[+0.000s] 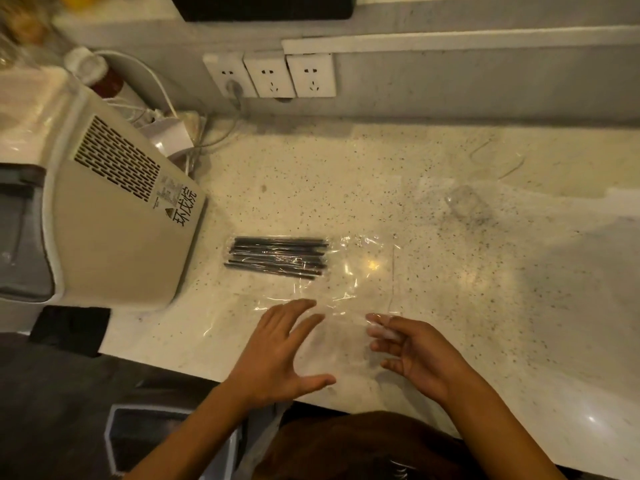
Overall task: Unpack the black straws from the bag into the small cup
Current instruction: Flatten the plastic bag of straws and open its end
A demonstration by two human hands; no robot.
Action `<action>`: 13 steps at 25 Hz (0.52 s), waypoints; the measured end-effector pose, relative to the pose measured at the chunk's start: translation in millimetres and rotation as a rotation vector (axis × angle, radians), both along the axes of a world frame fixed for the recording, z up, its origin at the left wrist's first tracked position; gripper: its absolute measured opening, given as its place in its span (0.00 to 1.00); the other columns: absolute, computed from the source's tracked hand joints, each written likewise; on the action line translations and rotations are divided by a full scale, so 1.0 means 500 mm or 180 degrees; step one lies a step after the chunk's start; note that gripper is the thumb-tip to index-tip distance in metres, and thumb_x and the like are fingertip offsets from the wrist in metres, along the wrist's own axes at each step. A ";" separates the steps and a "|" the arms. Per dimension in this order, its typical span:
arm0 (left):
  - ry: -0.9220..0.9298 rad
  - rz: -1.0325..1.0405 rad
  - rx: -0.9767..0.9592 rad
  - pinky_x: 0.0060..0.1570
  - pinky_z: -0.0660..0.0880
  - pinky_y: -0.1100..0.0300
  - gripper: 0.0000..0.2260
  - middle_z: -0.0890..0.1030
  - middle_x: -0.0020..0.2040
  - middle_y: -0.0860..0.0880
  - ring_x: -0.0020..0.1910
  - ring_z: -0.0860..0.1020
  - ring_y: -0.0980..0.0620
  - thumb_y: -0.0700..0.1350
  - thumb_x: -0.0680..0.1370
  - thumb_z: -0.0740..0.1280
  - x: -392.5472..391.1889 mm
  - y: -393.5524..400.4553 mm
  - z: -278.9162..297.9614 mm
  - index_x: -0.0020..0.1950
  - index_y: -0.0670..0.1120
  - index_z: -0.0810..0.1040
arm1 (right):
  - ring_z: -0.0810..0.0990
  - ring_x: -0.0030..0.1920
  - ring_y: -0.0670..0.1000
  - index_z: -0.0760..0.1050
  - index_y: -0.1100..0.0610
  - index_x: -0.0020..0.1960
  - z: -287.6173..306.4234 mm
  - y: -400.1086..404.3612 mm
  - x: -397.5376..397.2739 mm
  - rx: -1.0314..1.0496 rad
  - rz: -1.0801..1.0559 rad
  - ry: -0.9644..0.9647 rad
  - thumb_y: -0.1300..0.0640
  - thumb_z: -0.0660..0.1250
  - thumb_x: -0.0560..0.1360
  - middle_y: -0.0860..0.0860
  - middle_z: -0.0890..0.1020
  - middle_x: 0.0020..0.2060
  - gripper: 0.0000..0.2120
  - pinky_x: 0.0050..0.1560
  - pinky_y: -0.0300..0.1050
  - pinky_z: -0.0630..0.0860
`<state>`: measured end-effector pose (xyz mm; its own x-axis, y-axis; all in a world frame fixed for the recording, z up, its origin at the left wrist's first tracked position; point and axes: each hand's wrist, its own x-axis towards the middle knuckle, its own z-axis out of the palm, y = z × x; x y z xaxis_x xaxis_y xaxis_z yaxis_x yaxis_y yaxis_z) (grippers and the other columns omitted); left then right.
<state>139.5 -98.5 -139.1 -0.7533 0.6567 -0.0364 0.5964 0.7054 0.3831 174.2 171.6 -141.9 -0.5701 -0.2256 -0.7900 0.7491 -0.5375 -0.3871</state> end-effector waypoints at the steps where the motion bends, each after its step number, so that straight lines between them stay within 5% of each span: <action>1: -0.0041 0.0104 -0.0144 0.70 0.69 0.45 0.35 0.72 0.75 0.44 0.73 0.71 0.44 0.66 0.72 0.72 0.009 -0.015 -0.006 0.73 0.47 0.73 | 0.87 0.39 0.52 0.87 0.59 0.54 0.000 -0.001 -0.006 0.0005 -0.0041 -0.0016 0.57 0.70 0.74 0.58 0.88 0.48 0.12 0.32 0.44 0.81; 6: 0.0381 0.0508 -0.0178 0.59 0.79 0.41 0.16 0.81 0.65 0.42 0.63 0.80 0.41 0.53 0.78 0.66 0.010 -0.086 -0.023 0.62 0.48 0.83 | 0.88 0.42 0.53 0.85 0.58 0.58 0.011 0.011 -0.020 0.0472 0.0010 0.0201 0.53 0.68 0.77 0.57 0.88 0.50 0.14 0.35 0.44 0.82; 10: 0.0567 0.0698 -0.0121 0.55 0.80 0.48 0.15 0.85 0.57 0.45 0.56 0.83 0.43 0.53 0.79 0.63 -0.019 -0.080 0.008 0.57 0.49 0.86 | 0.87 0.50 0.50 0.72 0.48 0.72 0.036 0.017 -0.019 0.1911 0.0188 0.0862 0.37 0.72 0.71 0.51 0.85 0.59 0.33 0.44 0.46 0.83; 13: 0.0642 0.0766 -0.0049 0.50 0.79 0.51 0.16 0.86 0.51 0.47 0.51 0.84 0.45 0.53 0.79 0.62 -0.036 -0.055 0.038 0.55 0.48 0.87 | 0.69 0.70 0.46 0.65 0.36 0.74 0.065 0.013 -0.014 0.3371 0.0897 0.1842 0.27 0.69 0.67 0.42 0.67 0.75 0.39 0.64 0.49 0.71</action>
<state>121.6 -125.9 -120.2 -0.8800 0.4592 0.1210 0.4745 0.8403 0.2623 167.3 177.9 -109.2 -0.9310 0.1991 -0.3060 0.3619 0.3938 -0.8450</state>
